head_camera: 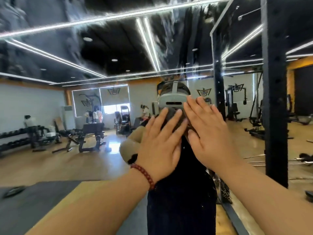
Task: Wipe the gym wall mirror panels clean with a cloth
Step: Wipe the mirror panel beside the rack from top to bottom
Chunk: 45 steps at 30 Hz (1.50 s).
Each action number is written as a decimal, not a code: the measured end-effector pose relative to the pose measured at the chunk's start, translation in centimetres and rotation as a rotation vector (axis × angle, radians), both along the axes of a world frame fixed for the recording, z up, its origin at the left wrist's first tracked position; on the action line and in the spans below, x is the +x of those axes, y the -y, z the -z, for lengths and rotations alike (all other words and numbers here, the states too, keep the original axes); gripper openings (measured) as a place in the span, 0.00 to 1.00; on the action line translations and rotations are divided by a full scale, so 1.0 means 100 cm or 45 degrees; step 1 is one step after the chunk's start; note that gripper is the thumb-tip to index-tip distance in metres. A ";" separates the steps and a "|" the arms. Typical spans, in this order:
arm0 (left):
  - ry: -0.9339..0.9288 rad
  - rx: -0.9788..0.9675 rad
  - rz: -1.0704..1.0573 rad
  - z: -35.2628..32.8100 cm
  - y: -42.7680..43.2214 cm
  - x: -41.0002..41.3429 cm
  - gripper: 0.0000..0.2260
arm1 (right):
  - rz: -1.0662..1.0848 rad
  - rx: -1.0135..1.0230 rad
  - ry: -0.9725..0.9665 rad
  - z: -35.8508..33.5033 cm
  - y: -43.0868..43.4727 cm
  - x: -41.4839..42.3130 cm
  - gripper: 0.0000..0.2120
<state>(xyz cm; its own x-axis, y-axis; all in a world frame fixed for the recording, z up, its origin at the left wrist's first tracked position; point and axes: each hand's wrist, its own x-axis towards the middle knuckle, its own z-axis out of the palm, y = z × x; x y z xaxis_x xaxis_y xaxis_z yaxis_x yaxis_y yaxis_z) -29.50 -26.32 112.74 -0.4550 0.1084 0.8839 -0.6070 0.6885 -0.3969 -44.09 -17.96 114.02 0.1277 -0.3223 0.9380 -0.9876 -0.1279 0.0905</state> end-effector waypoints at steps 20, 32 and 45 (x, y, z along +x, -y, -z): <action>-0.304 0.094 -0.159 0.018 0.025 0.051 0.22 | 0.144 0.181 0.039 0.074 -0.011 0.009 0.32; -0.089 0.036 -0.131 0.068 0.022 0.057 0.22 | 0.177 0.215 0.111 0.128 -0.006 0.040 0.32; 0.165 -0.048 -0.151 0.132 0.023 0.058 0.24 | 0.367 0.287 0.063 0.179 -0.004 0.036 0.34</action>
<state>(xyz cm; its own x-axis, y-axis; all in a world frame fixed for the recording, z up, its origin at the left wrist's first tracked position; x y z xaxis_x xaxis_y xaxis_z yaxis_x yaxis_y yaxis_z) -23.70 -28.66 99.53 -0.5763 0.0790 0.8134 -0.6253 0.5983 -0.5011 -40.45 -17.54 96.12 -0.0424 -0.5378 0.8420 -0.9885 0.1449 0.0428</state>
